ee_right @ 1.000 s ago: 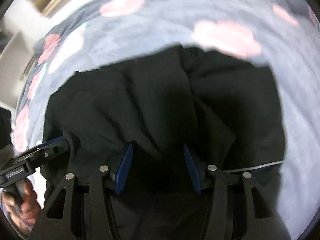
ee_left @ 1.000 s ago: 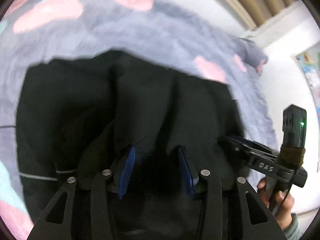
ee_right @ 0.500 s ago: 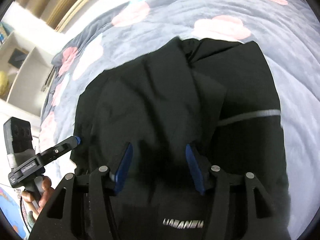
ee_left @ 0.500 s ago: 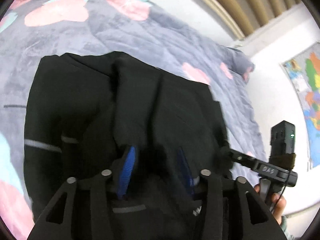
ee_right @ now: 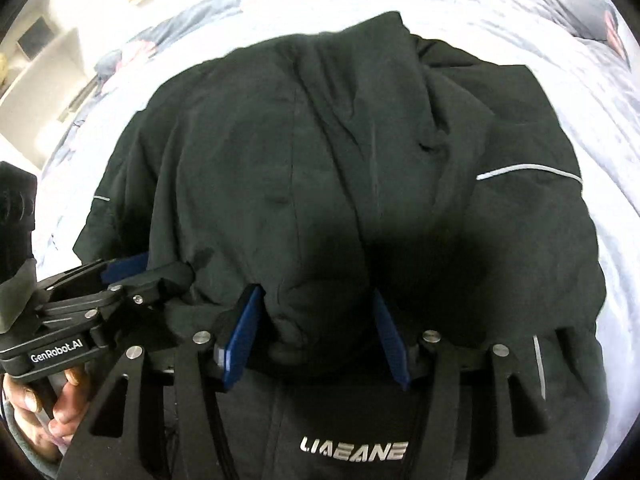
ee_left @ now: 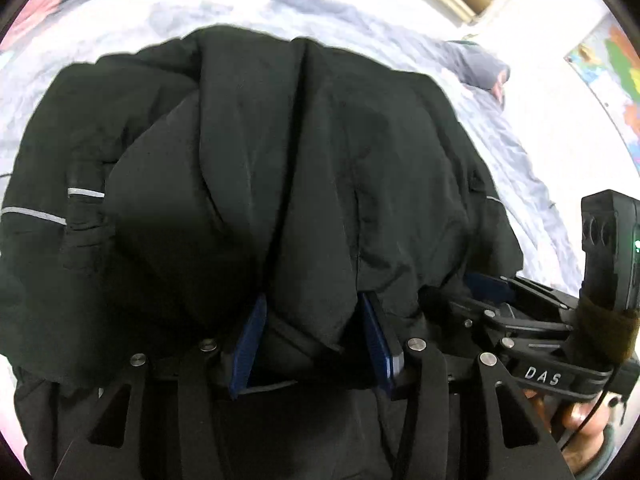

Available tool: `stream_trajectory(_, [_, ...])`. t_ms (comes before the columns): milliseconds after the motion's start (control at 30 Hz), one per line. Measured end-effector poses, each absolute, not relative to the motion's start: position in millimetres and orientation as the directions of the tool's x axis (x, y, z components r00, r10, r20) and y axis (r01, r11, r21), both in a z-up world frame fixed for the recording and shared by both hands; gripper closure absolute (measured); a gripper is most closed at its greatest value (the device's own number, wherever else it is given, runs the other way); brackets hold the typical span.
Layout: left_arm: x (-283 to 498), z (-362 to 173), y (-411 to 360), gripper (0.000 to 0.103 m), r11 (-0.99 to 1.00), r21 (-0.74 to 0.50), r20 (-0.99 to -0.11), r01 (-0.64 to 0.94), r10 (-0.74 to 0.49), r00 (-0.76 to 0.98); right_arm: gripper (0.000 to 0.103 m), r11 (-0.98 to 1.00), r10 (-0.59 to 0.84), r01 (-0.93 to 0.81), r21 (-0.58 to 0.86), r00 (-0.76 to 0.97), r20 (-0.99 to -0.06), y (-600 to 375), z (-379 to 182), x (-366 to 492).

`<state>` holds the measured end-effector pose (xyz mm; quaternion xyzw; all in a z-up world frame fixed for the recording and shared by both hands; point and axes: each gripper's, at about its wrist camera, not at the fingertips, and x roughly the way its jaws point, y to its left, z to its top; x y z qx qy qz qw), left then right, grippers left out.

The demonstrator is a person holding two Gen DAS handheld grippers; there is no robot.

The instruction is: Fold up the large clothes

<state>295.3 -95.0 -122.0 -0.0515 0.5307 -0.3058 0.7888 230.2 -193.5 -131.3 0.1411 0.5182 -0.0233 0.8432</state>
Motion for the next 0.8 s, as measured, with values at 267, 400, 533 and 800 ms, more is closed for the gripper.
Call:
stream_trajectory(267, [248,-63,-59,0.053,0.772,-0.388,-0.716,0.503,-0.596,0.363,0.043,0.946,0.137,0.177,0.272,0.542,-0.829,-193,-98,158])
stream_trajectory(400, [208,-38,-31,0.053,0.768,-0.389,-0.676,0.509,-0.614,0.409,0.043,0.940,0.133,0.182,0.289,0.583,-0.801,-196,-77,111])
stream_trajectory(533, [166,-23,6,0.053,0.802,-0.320,-0.671,0.504,-0.568,0.477,0.041,0.943,0.102,0.190,0.272,0.613,-0.783,-195,-57,59])
stream_trajectory(800, [98,-29,87,0.052,0.862,-0.282,-0.683,0.421,-0.488,0.543,0.038,0.928,0.025,0.277,0.248,0.620,-0.784,-210,-57,-7])
